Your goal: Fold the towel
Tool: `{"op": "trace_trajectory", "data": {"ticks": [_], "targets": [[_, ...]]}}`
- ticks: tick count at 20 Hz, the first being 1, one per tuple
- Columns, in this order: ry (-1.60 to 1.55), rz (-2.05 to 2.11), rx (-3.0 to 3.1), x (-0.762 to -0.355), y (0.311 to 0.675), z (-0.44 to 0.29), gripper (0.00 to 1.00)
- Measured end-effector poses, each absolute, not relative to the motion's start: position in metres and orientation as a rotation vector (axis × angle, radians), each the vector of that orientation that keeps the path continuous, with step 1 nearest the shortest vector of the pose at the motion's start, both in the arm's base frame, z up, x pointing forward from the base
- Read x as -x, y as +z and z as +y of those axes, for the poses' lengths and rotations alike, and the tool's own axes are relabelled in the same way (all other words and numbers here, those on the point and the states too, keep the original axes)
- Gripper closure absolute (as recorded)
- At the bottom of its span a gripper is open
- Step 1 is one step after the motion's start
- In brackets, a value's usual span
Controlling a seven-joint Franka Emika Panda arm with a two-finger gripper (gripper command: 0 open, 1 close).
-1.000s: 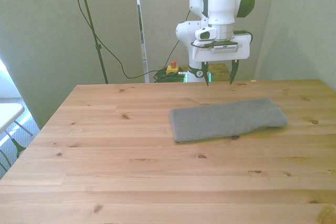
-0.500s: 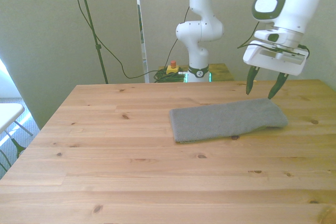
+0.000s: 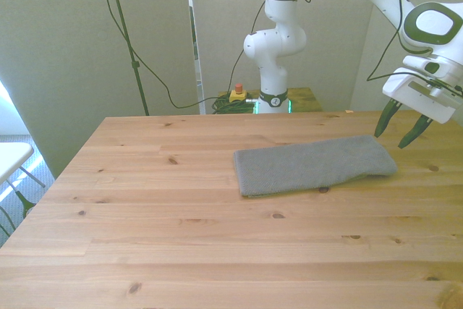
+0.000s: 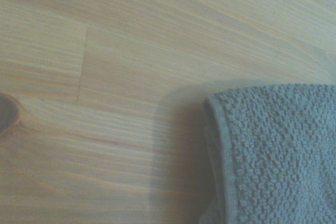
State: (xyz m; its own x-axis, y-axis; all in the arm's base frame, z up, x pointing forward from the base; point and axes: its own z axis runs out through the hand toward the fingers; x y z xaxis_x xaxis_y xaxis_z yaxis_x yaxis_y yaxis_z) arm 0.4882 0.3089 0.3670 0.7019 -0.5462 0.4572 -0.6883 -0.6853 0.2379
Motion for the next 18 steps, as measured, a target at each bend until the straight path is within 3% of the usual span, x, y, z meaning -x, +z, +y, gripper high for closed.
{"op": "trace_trajectory", "data": {"ticks": [5,12,13,18], "targets": [[0.470,-0.936,-2.477,-0.497,0.343,0.311,0.00],[0.449,-0.970,-2.414,-0.510,0.340,0.288,0.00],[0.445,-0.970,-2.410,-0.512,0.340,0.284,1.00],[0.434,-0.964,-2.405,-0.516,0.339,0.276,1.00]]}}
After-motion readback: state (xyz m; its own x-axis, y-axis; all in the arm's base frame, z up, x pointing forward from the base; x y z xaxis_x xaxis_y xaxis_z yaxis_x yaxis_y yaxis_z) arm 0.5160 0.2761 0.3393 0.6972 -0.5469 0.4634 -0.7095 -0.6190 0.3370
